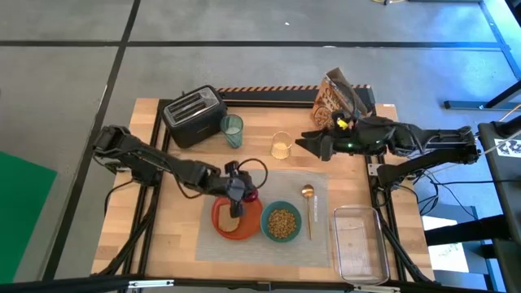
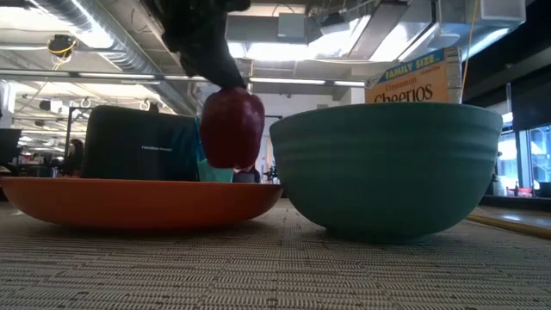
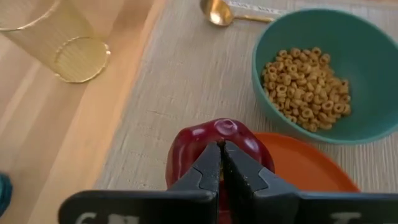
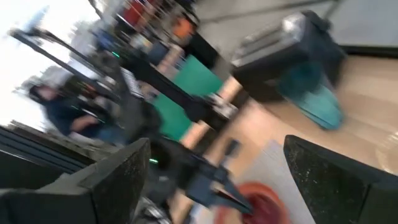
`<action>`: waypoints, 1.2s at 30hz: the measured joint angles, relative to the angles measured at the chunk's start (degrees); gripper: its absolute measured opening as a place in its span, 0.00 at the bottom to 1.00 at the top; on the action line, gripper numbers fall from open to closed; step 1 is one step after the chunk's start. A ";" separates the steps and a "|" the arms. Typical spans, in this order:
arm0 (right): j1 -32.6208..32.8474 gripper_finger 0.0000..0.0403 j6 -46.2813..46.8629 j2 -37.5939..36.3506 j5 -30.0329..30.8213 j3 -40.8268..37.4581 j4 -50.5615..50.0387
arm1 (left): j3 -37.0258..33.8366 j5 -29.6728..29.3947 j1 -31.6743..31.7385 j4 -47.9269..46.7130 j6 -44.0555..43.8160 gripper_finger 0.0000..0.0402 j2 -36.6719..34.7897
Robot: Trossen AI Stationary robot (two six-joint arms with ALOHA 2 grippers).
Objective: Arrange a breakfast setting
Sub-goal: Put the apple on the orange plate, then put the blue glass on the grey table mat
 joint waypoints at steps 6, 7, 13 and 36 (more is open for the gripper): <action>-0.01 0.89 0.90 0.01 -0.87 -0.02 -5.41 | -0.28 -5.91 -3.49 -2.34 -5.33 0.01 0.02; -0.02 0.89 0.67 0.02 -1.01 -0.02 -5.46 | -0.63 -6.55 -3.76 -2.34 -6.24 0.01 0.02; -0.07 0.89 -1.35 0.00 -1.98 -0.02 -5.36 | -4.73 -7.04 -4.95 -0.92 -11.21 0.00 0.02; -0.07 0.89 -3.22 0.00 -3.56 -0.04 -5.55 | -5.38 -8.00 -4.10 0.70 -12.81 0.22 -2.52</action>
